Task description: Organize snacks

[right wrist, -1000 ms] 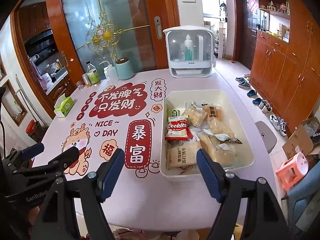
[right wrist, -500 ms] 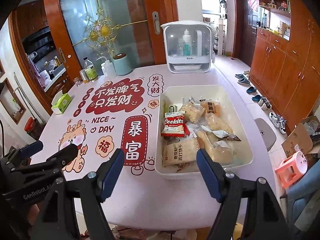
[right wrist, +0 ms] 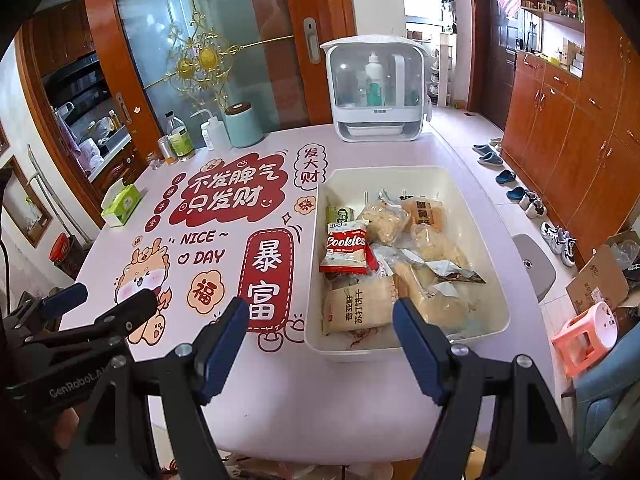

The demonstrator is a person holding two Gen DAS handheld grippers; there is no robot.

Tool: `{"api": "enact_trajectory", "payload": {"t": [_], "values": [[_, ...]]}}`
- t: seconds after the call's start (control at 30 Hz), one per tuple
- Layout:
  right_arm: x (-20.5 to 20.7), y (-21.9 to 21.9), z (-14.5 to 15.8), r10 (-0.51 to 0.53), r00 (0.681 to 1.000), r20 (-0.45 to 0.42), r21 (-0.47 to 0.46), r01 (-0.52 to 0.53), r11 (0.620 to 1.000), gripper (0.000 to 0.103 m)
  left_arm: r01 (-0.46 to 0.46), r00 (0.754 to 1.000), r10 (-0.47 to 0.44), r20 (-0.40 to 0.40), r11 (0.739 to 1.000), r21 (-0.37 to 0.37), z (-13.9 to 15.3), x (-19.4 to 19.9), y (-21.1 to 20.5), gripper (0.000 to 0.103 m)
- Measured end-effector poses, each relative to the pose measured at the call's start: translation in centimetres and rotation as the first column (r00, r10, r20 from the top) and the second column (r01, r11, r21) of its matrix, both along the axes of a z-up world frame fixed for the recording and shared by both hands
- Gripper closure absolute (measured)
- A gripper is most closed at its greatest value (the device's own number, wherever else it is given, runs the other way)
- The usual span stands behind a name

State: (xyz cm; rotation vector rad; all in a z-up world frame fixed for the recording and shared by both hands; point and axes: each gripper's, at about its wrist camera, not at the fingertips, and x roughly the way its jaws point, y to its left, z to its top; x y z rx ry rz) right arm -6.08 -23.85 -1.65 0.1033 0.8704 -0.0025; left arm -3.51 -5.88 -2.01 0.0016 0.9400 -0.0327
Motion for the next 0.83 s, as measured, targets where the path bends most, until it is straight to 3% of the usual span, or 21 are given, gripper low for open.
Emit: {"api": "enact_trajectory", "payload": {"t": [0.83], "values": [[1.5, -1.1, -1.4, 0.002, 1.0, -0.031, 0.014, -0.001, 1.0, 0.028, 0.004, 0.999, -0.003, -0.035, 1.0, 0.015, -1.2, 1.4, -0.8, 0.003]]}}
